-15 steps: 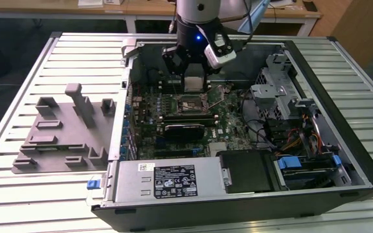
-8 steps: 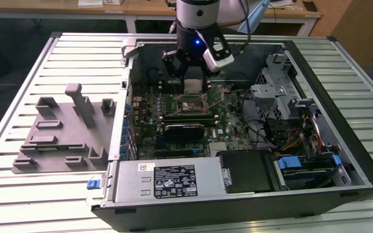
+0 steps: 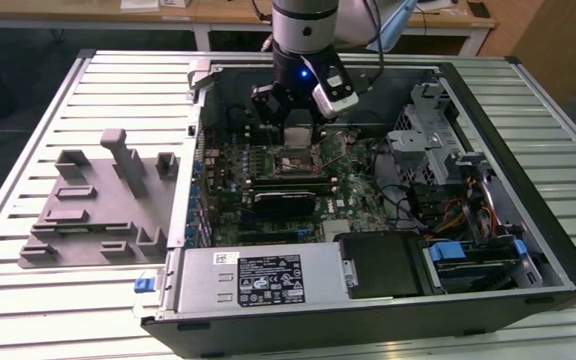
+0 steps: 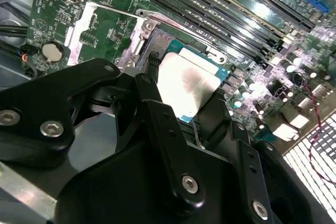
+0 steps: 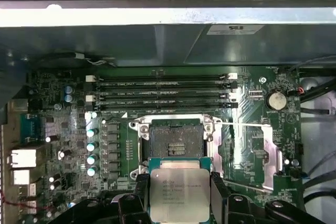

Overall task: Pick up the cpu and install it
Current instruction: 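Pick up the cpu and move it towards the insertion slot, then place the cpu into insertion slot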

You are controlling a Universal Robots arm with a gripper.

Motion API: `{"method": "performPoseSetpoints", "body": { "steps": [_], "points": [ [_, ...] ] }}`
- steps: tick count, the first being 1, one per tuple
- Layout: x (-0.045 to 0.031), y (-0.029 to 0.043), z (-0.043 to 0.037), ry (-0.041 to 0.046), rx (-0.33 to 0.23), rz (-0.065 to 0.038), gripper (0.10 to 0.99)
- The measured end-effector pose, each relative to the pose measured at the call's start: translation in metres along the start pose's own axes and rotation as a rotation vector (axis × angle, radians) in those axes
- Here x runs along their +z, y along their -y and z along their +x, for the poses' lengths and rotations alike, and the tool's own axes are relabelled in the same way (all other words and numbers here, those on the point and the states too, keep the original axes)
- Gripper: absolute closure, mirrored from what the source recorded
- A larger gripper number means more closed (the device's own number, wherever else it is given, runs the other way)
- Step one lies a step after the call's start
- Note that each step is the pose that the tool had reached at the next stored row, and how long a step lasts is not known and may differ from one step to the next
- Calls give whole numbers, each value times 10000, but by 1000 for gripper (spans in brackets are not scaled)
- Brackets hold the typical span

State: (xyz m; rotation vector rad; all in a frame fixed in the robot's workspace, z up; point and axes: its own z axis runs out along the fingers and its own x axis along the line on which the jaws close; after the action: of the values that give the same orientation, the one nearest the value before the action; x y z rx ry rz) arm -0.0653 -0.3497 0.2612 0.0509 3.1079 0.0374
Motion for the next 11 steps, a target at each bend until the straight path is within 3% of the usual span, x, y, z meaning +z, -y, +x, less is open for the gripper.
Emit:
{"method": "performPoseSetpoints", "body": {
  "steps": [11],
  "points": [
    [25,-4,1,0,0,11,541]
  ]
}}
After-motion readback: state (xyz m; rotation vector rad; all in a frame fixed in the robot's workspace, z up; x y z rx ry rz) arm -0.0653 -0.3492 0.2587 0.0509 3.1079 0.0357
